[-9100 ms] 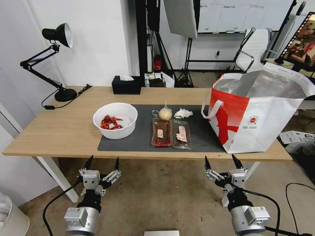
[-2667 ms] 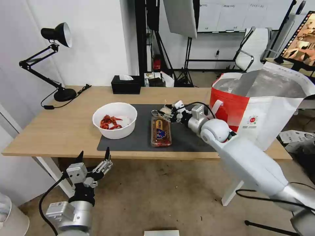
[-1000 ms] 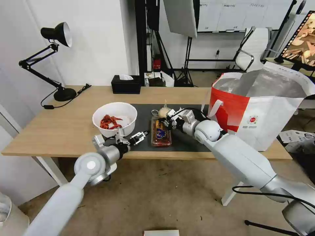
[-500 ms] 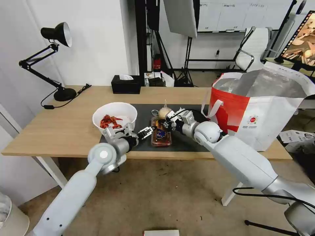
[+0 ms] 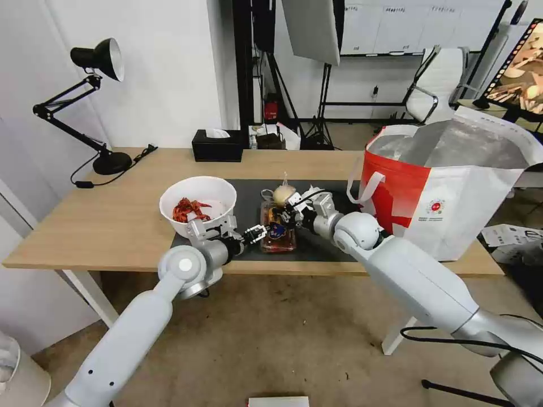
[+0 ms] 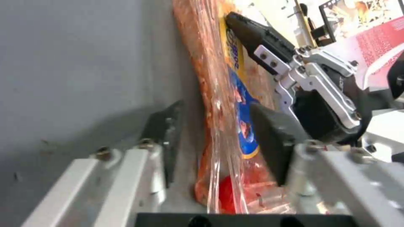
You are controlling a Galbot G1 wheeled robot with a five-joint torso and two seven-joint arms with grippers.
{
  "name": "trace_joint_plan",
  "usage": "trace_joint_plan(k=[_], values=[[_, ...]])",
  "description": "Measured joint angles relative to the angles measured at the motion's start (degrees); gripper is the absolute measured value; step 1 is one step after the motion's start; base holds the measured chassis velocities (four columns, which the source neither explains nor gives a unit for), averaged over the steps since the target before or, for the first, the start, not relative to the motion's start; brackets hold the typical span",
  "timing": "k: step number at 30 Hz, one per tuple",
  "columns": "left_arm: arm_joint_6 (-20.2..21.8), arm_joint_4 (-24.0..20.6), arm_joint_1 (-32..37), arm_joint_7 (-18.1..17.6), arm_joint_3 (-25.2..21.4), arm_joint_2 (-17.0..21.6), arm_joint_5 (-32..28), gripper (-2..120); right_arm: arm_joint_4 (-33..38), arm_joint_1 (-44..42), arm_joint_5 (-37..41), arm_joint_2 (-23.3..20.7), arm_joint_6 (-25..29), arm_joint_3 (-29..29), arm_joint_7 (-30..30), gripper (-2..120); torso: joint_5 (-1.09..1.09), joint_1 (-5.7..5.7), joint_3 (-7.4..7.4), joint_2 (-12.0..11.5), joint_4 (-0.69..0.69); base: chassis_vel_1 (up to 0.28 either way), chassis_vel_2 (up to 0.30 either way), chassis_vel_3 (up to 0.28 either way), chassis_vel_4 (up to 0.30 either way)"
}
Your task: Pick up the trash from the table and place it into the takeout bag.
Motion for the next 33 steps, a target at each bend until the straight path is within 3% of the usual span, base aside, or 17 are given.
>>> trace_joint_plan(k=[6,7,12,19,20,21,22,24,25,27,29,31,33], values=[[0.0,0.0,0.0,0.1,0.0,0.1,0.0,27,0.4,-0.3,0.1,-0.1,0.0,0.2,0.2,0,0.00,0.00,0.00,0.0,0.00,0.000,0.000,0.000,0.000],[0.0,0.0,0.0,0.1,0.0,0.2,0.0,17,0.5,-0.3,0.2,-0.1,-0.1,0.2,0.2,0,0.00,0.00,0.00,0.0,0.00,0.000,0.000,0.000,0.000],[-0.2,0.2,-0.1,0.5,0.5,1.2,0.0,0,0.8,-0.6,0.5,-0.2,-0.2,0.3,0.5,0,0.00,0.00,0.00,0.0,0.00,0.000,0.000,0.000,0.000],[-0.5,0.3,0.3,0.7,0.2,0.6,0.0,0,1.1,-1.1,2.4,-0.4,0.2,1.4,1.2,0,0.00,0.00,0.00,0.0,0.00,0.000,0.000,0.000,0.000],[-0.8,-0.2,0.3,0.7,0.1,0.6,0.1,0,2.0,-1.7,7.1,-0.4,2.5,2.4,3.4,0,0.00,0.00,0.00,0.0,0.00,0.000,0.000,0.000,0.000],[-0.8,-0.2,0.3,0.7,0.1,0.6,0.1,0,2.0,-1.7,7.1,-0.4,2.5,2.4,3.4,0,0.00,0.00,0.00,0.0,0.00,0.000,0.000,0.000,0.000],[-1.7,-1.4,0.4,1.0,-0.4,0.7,0.5,0,4.5,-2.9,17.5,-0.2,7.0,4.7,8.8,1,0.00,0.01,0.00,0.0,0.01,0.000,0.000,0.000,0.000],[-2.6,-3.8,0.4,1.4,-1.4,1.2,0.8,0,9.0,-5.6,26.5,-0.7,11.6,8.4,13.7,10,0.00,0.00,-0.01,0.0,0.03,0.000,0.000,0.000,0.000],[-2.6,-3.8,0.4,1.4,-1.4,1.2,0.8,0,9.0,-5.6,26.5,-0.7,11.6,8.4,13.7,10,0.00,0.00,-0.01,0.0,0.03,0.000,0.000,0.000,0.000],[-4.1,-6.2,0.4,1.6,-2.0,2.1,2.1,0,14.7,-10.4,30.0,-3.2,15.1,12.5,15.4,21,-0.01,0.00,-0.01,0.0,0.03,0.000,0.000,0.000,0.000],[-4.5,-6.5,0.4,1.6,-2.0,2.3,2.6,0,15.7,-11.4,30.1,-3.7,15.7,13.2,15.6,23,-0.01,0.00,-0.01,0.0,0.02,0.000,0.000,0.000,0.000],[-7.1,-8.6,-0.2,2.1,-2.2,3.7,7.0,0,23.3,-20.5,28.4,-7.8,19.3,18.6,16.6,34,0.04,-0.01,0.00,0.0,-0.01,0.000,0.000,0.000,0.000],[-7.9,-8.9,-0.6,2.3,-2.3,4.1,8.3,0,25.3,-22.9,27.4,-9.0,20.1,20.1,16.8,39,-0.01,-0.01,-0.01,0.0,-0.01,0.000,0.000,0.000,0.000]])
